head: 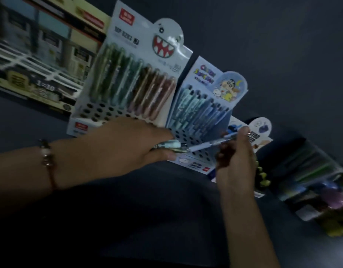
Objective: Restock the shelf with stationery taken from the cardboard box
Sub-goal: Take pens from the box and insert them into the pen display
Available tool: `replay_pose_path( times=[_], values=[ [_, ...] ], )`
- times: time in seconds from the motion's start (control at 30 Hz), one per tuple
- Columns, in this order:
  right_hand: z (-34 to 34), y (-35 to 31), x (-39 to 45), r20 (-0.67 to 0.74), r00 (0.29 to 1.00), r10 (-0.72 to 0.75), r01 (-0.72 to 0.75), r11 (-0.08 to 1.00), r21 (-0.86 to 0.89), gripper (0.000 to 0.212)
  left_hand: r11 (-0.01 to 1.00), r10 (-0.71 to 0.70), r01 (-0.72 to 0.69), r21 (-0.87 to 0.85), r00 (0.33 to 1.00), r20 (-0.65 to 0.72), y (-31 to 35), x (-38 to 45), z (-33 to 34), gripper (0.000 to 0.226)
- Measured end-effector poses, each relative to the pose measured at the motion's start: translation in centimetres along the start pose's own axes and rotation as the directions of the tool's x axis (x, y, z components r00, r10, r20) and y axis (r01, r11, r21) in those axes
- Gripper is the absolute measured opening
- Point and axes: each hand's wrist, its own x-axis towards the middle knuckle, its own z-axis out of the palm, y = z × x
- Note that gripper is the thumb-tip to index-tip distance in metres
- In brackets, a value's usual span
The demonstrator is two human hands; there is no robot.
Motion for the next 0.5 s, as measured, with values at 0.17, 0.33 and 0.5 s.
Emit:
replay_pose_path(
  times=[0.17,0.33,0.5],
  values=[
    [0.1,-1.0,2.1,0.014,0.983,-0.182,0.181,0.961,-0.209,0.022,0.995,0.084,-0.079,0.059,0.993,-0.082,-0.7,-0.9,-1.1,0.051],
    [0.4,-2.1,4.7,0.056,0.935,-0.350,0.344,0.861,-0.374,0.018,0.996,0.083,-0.078,0.048,0.990,-0.115,-0.6,-1.0,-0.9,0.062],
    [0.5,-1.5,6.8,0.118,0.897,-0.425,0.426,0.764,-0.484,0.024,0.998,0.055,-0.056,-0.004,0.991,-0.120,-0.2,-0.9,-0.7,0.061]
  ],
)
